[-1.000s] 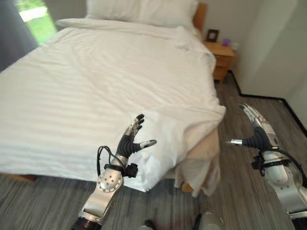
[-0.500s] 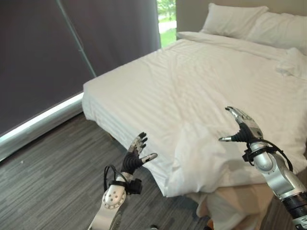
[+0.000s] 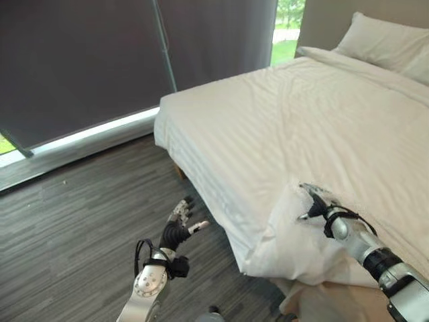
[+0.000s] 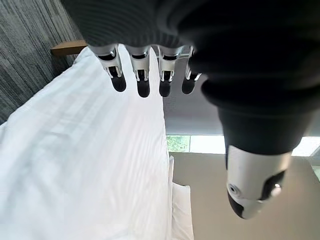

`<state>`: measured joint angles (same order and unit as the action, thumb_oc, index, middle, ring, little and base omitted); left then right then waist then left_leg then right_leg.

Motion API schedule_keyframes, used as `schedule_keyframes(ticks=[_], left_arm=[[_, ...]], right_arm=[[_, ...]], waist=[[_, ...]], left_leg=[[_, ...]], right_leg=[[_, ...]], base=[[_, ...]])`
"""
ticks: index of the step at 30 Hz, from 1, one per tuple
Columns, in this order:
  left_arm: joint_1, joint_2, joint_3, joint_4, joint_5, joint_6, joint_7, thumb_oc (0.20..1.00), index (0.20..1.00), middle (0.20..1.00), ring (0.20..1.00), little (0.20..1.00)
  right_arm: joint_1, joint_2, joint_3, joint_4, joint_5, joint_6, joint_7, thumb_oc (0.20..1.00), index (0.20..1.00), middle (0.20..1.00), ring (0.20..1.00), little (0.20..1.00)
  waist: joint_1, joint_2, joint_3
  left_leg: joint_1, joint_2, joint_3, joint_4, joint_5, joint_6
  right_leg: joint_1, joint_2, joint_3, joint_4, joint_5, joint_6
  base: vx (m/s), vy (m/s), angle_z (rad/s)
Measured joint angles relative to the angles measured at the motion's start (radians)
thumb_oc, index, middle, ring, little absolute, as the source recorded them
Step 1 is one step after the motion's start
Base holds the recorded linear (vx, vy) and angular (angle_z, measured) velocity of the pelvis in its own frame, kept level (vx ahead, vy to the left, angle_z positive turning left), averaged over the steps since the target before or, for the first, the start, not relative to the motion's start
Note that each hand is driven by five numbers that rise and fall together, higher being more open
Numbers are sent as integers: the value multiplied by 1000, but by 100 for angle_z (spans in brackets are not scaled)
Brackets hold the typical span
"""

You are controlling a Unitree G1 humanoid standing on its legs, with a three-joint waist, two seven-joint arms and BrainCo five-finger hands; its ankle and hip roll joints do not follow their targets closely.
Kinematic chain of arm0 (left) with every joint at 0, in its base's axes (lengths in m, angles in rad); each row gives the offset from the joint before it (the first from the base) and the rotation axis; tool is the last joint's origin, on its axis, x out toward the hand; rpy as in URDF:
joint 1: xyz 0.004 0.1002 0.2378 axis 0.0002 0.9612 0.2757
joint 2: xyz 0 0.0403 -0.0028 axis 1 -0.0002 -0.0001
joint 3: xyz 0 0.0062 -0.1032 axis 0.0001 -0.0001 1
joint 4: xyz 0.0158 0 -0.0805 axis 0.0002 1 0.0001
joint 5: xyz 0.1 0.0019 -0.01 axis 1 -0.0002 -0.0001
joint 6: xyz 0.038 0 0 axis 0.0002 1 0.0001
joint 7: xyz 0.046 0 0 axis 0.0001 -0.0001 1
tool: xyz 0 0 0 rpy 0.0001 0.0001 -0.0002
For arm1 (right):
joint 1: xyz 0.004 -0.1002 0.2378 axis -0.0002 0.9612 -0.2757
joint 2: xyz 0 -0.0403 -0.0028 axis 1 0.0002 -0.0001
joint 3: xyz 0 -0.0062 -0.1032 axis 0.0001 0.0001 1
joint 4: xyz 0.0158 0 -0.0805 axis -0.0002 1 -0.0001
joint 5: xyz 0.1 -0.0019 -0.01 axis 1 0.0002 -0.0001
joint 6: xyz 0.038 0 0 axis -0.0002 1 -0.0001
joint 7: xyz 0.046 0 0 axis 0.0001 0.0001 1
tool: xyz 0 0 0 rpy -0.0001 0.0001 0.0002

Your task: Making the bed.

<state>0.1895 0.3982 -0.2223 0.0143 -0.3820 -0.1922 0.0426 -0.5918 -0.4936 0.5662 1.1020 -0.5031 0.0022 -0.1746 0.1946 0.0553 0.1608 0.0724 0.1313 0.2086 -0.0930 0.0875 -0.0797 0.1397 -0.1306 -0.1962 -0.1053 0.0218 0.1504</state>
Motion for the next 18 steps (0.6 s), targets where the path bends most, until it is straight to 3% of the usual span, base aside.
schedule_keyframes(ticks=[3, 4, 5, 8, 10, 12, 13, 14, 16, 17, 18], left_arm=[[8, 4, -5, -1, -9, 0, -16, 1000, 1000, 1000, 1000, 1000], [2, 5, -6, -1, -9, 0, -23, 1000, 1000, 1000, 1000, 1000], [-9, 5, -6, -1, -8, 0, -33, 1000, 1000, 1000, 1000, 1000], [-12, 30, -6, -2, -8, 1, -63, 1000, 1000, 1000, 1000, 1000], [-15, 45, -6, -1, -7, 5, -70, 1000, 1000, 1000, 1000, 1000], [0, 29, 4, -2, 4, 10, -67, 1000, 1000, 1000, 1000, 1000], [12, 30, 4, -1, 9, 11, -67, 1000, 1000, 1000, 1000, 1000], [-14, 20, -18, 7, 11, 22, -70, 1000, 1000, 1000, 1000, 1000], [-46, -2, -66, 13, 13, 32, -86, 1000, 1000, 1000, 1000, 1000], [-60, 0, -111, 15, 14, 40, -98, 1000, 1000, 1000, 1000, 1000], [-68, 0, -131, 18, 15, 44, -108, 1000, 1000, 1000, 1000, 1000]], right_arm=[[8, 2, -10, 33, -11, -6, -31, 1000, 1000, 1000, 1000, 1000], [12, 2, -12, 27, -11, -10, -37, 347, 347, 347, 347, 347], [33, 1, -30, 12, -11, -11, -42, 200, 200, 200, 200, 200], [113, -8, -169, -36, -5, -37, -59, 200, 200, 200, 200, 200], [250, -57, -199, -236, 9, -30, -42, 200, 200, 200, 200, 200], [571, -137, -361, -842, 23, -30, -12, 200, 200, 200, 200, 200], [664, -147, -401, -985, 24, -54, -16, 200, 200, 200, 200, 200], [764, -88, -463, -905, 28, -67, -24, 200, 200, 200, 200, 200], [824, 23, -482, -612, 33, -43, -26, 200, 200, 200, 200, 200], [853, 87, -462, -504, 34, -30, -27, 200, 200, 200, 200, 200], [860, 97, -441, -480, 34, -23, -22, 200, 200, 200, 200, 200]], waist=[[-3, 14, 1], [-3, 13, 1], [-13, 7, 4], [-50, -25, 3], [-81, -65, 0], [-139, -82, 6], [-170, -89, 2], [-237, -126, -2], [-288, -157, -10], [-306, -159, -9], [-318, -146, -5]], left_leg=[[2, -4, -1, 0, 1, 1], [2, -4, -1, 0, 1, 1], [3, -4, 0, 0, 0, 0], [10, -6, 5, 0, -3, -3], [19, -6, 29, 0, -6, -6], [18, -14, 57, -1, -9, -1], [25, -14, 83, -2, -16, 2], [37, -15, 114, -2, -24, -3], [35, -14, 164, -5, -34, -6], [37, -16, 194, -7, -44, 0], [35, -16, 206, -8, -52, 6]], right_leg=[[3, -4, -3, 0, 1, 0], [4, -4, -3, 0, 0, 0], [3, -3, -2, 0, 0, 0], [7, -5, 4, 1, 1, 0], [3, -6, 23, 1, 2, 1], [-26, -14, 53, 15, 9, 5], [-30, -18, 77, 7, 9, 4], [-38, -17, 109, 5, 11, -1], [-73, -15, 155, 7, 11, 6], [-87, -20, 184, 3, 15, 7], [-86, -23, 195, 2, 19, 16]], base=[[-3, 53, 4], [0, 0, 0], [23, 53, -2], [14, 75, -7], [-19, 125, -20], [-13, 101, -44], [-22, 88, -86], [-42, 107, -78], [-18, 77, -80], [-28, 116, -78], [-33, 124, -58]])
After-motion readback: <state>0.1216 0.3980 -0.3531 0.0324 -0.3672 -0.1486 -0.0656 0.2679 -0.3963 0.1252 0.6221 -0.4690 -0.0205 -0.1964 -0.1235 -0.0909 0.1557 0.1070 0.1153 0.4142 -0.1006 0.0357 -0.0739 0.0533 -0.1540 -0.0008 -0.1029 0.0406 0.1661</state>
